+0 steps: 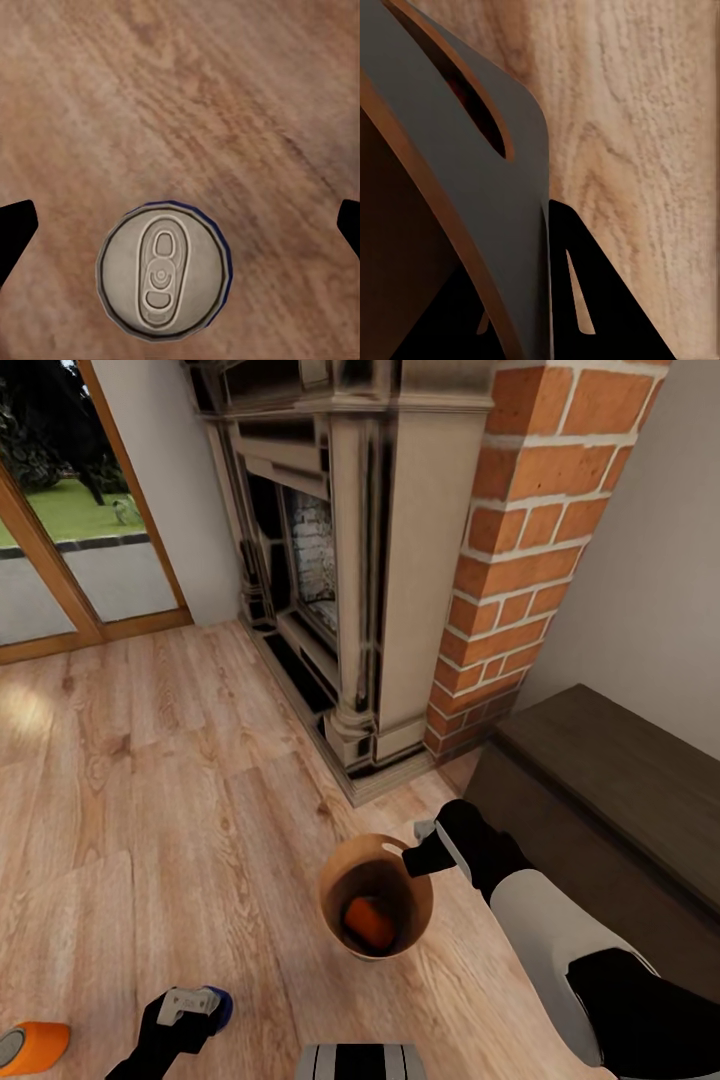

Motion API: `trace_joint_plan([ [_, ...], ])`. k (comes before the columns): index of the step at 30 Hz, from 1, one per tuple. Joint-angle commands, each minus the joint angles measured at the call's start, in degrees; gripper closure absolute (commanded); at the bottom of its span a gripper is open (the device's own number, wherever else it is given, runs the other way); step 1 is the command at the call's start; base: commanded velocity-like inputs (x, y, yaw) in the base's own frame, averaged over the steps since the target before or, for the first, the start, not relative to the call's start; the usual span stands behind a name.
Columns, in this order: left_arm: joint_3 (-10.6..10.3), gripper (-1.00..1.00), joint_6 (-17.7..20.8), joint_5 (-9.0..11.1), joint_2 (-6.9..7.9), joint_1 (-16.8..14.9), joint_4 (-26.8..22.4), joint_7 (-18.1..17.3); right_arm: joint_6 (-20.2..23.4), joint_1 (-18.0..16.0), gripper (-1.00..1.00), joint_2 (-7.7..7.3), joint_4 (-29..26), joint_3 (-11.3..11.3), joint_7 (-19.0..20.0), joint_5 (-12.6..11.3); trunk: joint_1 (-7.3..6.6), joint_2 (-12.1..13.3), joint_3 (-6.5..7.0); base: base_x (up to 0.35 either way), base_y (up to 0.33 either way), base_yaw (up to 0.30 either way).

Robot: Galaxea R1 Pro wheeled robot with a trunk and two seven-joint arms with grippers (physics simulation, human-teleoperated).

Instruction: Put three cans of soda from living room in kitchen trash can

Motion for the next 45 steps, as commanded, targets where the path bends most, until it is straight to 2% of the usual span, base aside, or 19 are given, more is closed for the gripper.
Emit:
trace_joint_plan([
  [1, -0.01, -1.0, 0.0, 0.0, -0.03, 0.0, -0.02, 0.0, 0.21, -0.02, 1.0, 0.01, 0.0, -0.1, 0.29, -1.74, 0.0, 0.0, 0.0, 0.038, 0.0, 0.0],
  [27, 0.07, -1.0, -0.01, 0.0, -0.03, 0.0, 0.01, 0.0, 0.21, 0.07, 1.0, -0.07, 0.0, -0.01, 0.29, -1.62, 0.0, 0.0, 0.0, -0.047, 0.024, 0.0],
  [45, 0.06, -1.0, 0.0, 0.0, -0.08, 0.0, 0.11, 0.09, 0.21, 0.11, 1.0, -0.08, 0.0, -0.01, 0.29, -1.59, 0.0, 0.0, 0.0, 0.076, 0.042, 0.0],
])
